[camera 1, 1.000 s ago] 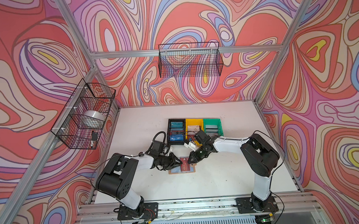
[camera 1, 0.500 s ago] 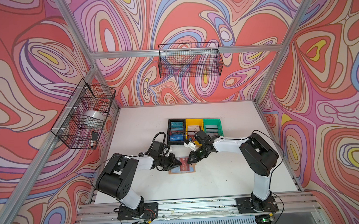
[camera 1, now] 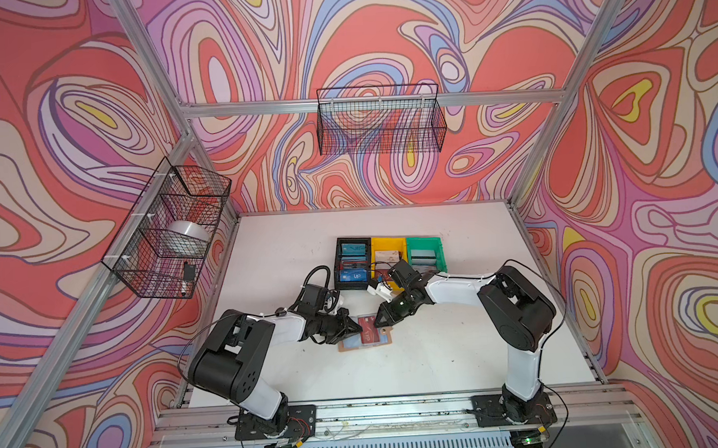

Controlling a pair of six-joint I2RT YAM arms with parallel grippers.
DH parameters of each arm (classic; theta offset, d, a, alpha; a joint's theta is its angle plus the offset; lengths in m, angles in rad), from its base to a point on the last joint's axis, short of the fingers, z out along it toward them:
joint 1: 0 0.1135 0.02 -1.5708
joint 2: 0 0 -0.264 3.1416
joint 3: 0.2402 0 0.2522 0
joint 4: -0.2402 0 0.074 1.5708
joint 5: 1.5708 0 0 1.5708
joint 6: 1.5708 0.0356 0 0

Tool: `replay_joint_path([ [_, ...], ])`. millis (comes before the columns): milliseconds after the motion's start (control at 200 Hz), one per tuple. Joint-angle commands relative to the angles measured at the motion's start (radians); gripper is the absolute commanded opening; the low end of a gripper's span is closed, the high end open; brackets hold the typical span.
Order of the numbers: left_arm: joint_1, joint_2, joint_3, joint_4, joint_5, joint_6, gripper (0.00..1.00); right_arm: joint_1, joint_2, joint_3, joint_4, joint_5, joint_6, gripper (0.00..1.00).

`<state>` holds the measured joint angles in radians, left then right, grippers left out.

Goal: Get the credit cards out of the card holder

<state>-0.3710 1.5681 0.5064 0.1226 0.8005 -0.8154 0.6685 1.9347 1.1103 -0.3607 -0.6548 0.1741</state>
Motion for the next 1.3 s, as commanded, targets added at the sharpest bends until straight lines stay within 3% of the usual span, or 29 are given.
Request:
replay_joint_path([
  [0, 0.019, -0.025, -0.027, -0.074, -0.011, 0.027, 0.07, 0.006, 0.058, -0.011, -0.026, 0.052, 0.001, 0.16],
  [351, 0.047, -0.045, -0.016, -0.123, 0.005, 0.068, 0.07, 0.006, 0.06, -0.009, -0.025, 0.048, 0.001, 0.16],
  [501, 0.05, -0.06, -0.016, -0.142, -0.001, 0.074, 0.0, 0.006, 0.062, -0.001, -0.032, 0.049, -0.001, 0.17],
  [691, 0.061, -0.111, -0.002, -0.189, -0.003, 0.087, 0.0, 0.006, 0.044, 0.016, -0.054, 0.039, -0.011, 0.17],
  [1292, 0.133, -0.207, 0.091, -0.367, 0.0, 0.178, 0.0, 0.0, -0.033, 0.077, -0.093, -0.069, -0.025, 0.17],
])
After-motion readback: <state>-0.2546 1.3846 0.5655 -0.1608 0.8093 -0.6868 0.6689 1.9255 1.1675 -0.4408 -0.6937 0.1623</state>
